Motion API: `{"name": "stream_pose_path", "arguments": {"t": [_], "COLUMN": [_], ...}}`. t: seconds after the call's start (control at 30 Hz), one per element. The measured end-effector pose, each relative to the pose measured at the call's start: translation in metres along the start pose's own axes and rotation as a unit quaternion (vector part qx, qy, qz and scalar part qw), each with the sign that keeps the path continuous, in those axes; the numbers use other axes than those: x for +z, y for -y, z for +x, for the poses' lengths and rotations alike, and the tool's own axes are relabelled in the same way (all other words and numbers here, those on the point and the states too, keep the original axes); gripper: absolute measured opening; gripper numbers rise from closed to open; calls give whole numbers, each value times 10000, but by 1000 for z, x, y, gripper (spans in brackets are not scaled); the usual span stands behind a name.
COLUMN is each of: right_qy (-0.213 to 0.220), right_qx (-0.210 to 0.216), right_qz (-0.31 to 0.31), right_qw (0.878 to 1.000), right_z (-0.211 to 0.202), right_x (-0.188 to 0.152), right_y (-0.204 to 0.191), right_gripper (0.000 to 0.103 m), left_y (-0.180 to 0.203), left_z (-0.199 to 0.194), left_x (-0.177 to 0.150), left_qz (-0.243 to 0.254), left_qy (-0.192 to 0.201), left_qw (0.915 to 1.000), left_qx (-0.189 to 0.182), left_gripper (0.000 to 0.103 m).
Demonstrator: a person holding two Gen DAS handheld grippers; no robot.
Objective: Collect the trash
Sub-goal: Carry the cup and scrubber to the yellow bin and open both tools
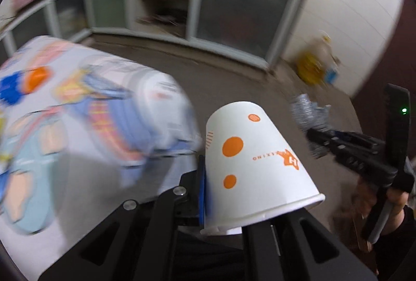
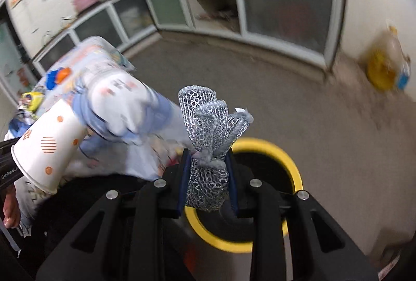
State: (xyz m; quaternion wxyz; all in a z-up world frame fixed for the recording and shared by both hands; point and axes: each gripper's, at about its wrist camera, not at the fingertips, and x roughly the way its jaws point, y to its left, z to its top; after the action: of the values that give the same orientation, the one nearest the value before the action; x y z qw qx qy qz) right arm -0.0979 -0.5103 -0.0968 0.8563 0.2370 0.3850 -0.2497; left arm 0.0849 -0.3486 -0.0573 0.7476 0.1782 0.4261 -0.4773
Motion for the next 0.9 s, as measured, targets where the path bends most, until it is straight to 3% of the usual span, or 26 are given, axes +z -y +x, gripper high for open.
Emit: {"name": "stream_pose_path", "arguments": {"t": [0.27, 0.33, 0.37, 0.4, 0.43, 0.47, 0.5, 0.77, 0.87, 0.9], "right_qy": [-640, -798, -861, -901, -921, -938, -968, -904, -718, -572], "right_qx": [-196, -223, -243, -252, -305, -380, -456, -790, -833, -867], "right_qz": [397, 427, 451, 492, 573, 619, 645, 956, 1004, 968], "right_qw": [9970, 9956, 9950, 9944, 9936, 9929, 9922, 9882, 9889, 9899], "right_z": [43, 53, 59, 63, 65, 68, 70, 60, 45, 36], "right_x": [-31, -33, -32, -33, -34, -34, -34, -34, -30, -28], "right_y": [36, 41, 42, 45, 51, 53, 57, 76, 78, 75], "right_gripper": [25, 32, 43, 48, 55, 56, 56, 56, 59, 61], "left_y": [56, 60, 62, 61, 62, 61, 58, 37, 33, 31], "left_z": [97, 107, 112, 114, 112, 108, 103, 88, 75, 67], "left_x": [14, 13, 15, 15, 16, 17, 17, 17, 16, 15], "left_qz": [433, 405, 366, 284, 243, 187, 116, -201, -285, -315], "left_qy": [-864, -959, -973, -952, -905, -788, -626, -583, -548, -482], "left_qw": [9949, 9941, 9941, 9946, 9953, 9965, 9979, 9975, 9960, 9954], "left_qx": [-294, -301, -315, -313, -263, -187, -148, -338, -638, -767], "left_gripper": [5, 7, 17, 41, 56, 79, 83, 84, 86, 92]}}
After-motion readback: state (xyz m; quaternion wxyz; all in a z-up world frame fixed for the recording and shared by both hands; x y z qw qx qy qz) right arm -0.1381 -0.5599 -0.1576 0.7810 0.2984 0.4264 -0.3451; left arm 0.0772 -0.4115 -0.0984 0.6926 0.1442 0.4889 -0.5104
